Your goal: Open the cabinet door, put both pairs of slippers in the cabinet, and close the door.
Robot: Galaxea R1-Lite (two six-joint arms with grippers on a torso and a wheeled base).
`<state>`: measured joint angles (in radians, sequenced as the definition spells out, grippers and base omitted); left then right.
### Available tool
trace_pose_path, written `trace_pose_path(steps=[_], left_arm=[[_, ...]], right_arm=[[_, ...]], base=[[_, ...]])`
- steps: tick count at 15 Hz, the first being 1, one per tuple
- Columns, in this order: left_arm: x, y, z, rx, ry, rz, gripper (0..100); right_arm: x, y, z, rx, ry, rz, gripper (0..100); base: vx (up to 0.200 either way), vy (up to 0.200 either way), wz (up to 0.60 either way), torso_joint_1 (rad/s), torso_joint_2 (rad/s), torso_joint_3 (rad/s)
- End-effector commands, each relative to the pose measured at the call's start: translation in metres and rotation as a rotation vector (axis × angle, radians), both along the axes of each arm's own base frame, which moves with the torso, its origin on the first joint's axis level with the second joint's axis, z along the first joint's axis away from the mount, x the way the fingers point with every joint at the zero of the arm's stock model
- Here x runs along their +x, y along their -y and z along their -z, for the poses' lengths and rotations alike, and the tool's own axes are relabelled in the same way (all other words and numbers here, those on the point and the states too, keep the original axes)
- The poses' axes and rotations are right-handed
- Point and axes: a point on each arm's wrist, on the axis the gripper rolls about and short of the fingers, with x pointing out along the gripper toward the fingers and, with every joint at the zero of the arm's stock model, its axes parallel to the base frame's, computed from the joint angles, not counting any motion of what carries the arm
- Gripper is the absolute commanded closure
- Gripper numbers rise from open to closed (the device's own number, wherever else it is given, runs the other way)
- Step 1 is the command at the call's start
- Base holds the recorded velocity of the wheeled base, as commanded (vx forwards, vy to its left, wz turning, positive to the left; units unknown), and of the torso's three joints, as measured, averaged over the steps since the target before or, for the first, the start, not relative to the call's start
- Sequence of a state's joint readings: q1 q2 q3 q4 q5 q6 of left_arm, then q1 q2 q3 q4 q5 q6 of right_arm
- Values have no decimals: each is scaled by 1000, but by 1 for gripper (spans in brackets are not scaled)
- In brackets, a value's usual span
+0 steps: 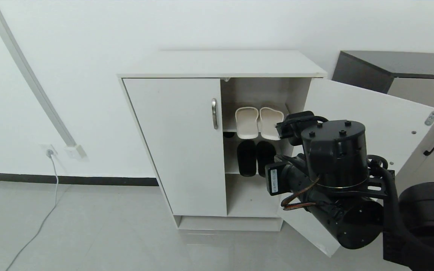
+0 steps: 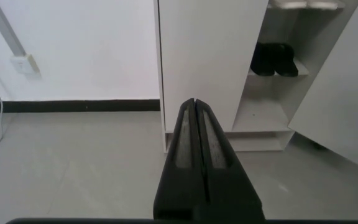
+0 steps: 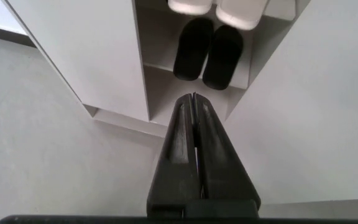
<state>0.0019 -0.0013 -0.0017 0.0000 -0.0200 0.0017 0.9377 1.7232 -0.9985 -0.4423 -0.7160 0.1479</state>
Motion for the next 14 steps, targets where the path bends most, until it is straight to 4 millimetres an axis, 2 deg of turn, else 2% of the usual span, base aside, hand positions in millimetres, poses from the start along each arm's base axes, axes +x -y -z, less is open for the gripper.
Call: trace_pose_path(steps=[1,14], left_arm=[[0,0,0,0,-1,-1,100],[0,0,0,0,-1,-1,100]], right_arm=[[0,0,1,-6,-3,1,100],[1,-1,5,-10,-6,0,100]], base=[[0,0,0,144,-471,-334],[0,0,0,188,-500,-316]])
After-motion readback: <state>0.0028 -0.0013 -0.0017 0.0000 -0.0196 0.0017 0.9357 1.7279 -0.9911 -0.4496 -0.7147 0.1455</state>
